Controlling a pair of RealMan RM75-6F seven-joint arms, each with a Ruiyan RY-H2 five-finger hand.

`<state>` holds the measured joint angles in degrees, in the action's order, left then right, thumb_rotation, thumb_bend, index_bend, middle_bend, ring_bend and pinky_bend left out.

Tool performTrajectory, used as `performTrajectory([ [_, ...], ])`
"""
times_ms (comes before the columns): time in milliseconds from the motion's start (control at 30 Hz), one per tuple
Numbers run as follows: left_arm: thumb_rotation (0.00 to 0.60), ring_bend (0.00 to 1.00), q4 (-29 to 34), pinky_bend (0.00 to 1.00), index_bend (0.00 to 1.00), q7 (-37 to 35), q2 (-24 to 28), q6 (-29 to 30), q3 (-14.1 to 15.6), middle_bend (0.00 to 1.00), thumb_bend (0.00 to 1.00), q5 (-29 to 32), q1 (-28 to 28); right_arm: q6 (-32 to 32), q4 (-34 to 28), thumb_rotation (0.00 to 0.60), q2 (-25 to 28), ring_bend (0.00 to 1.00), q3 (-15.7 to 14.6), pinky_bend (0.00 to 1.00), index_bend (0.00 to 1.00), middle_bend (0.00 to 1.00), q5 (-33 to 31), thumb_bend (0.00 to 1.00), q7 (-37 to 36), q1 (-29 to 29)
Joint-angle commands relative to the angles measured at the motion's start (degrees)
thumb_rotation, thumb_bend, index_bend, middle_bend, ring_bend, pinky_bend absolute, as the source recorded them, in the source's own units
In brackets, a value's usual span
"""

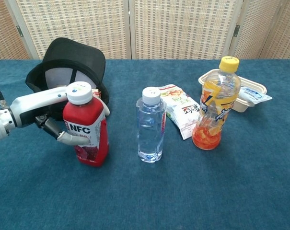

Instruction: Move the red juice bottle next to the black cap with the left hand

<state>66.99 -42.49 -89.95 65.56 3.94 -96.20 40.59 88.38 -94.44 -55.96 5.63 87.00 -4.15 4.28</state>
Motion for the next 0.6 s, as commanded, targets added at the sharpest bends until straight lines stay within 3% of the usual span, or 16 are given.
performTrajectory([
  [33, 0.6, 0.4, -0.6, 0.17, 0.52, 0.2, -0.4, -0.2, -0.3, 0.43, 0.19, 0.5, 0.0, 0.1, 0.0, 0.6, 0.0, 0.1, 0.0, 0.18, 0.22, 0.27, 0.0, 0.2, -0.1, -0.1],
  [233, 0.6, 0.34, -0.7, 0.17, 0.43, 0.8, -0.1, -1.5, 0.1, 0.4, 0.19, 0.7, 0.2, 0.4, 0.2, 0.6, 0.0, 0.1, 0.0, 0.18, 0.22, 0.27, 0.0, 0.2, -0.3, -0.3],
  [467, 0.6, 0.1, -0.7, 0.15, 0.16, 1.1, 0.1, -0.5, -0.4, 0.15, 0.19, 1.3, -0.4, 0.1, 0.5, 0.6, -0.3, 0.1, 0.0, 0.18, 0.22, 0.27, 0.2, 0.2, -0.6, -0.1],
  [600, 0.6, 0.0, 0.2, 0.08, 0.01, 1.1, 1.0, 0.3, -0.4, 0.04, 0.19, 1.4, -0.9, 0.2, 0.6, 0.6, -0.3, 0.1, 0.1, 0.18, 0.22, 0.27, 0.4, 0.2, -0.8, -0.1],
])
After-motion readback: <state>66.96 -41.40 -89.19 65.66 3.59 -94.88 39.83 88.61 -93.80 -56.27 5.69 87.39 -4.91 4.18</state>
